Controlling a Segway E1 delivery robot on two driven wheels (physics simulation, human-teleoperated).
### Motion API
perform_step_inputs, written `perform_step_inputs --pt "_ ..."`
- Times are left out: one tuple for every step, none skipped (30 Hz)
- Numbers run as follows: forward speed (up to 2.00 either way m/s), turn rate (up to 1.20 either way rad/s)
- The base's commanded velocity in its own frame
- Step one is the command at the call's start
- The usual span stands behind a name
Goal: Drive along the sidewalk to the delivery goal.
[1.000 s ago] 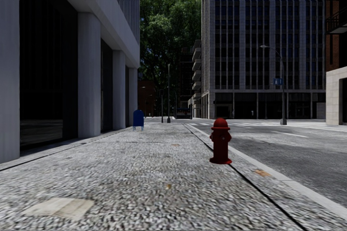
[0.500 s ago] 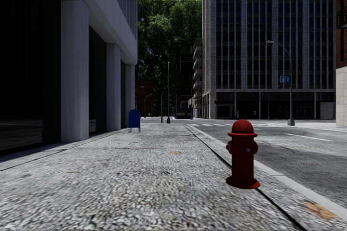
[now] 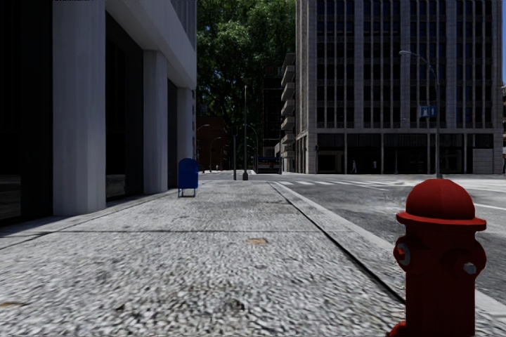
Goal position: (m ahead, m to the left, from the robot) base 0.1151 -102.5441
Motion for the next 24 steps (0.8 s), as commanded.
perform_step_inputs --pt "2.0 0.0" --pt "2.0 0.0" --pt "2.0 0.0" --pt "2.0 0.0" --pt "2.0 0.0" --pt "2.0 0.0" --pt "2.0 0.0" --pt "2.0 0.0" --pt "2.0 0.0" --pt "2.0 0.0" --pt "2.0 0.0" --pt "2.0 0.0" --pt "2.0 0.0" --pt "2.0 0.0" --pt "2.0 0.0" --pt "2.0 0.0" --pt "2.0 0.0" --pt "2.0 0.0" --pt "2.0 0.0" --pt "2.0 0.0" --pt "2.0 0.0" --pt "2.0 0.0" --pt "2.0 0.0" --pt "2.0 0.0"
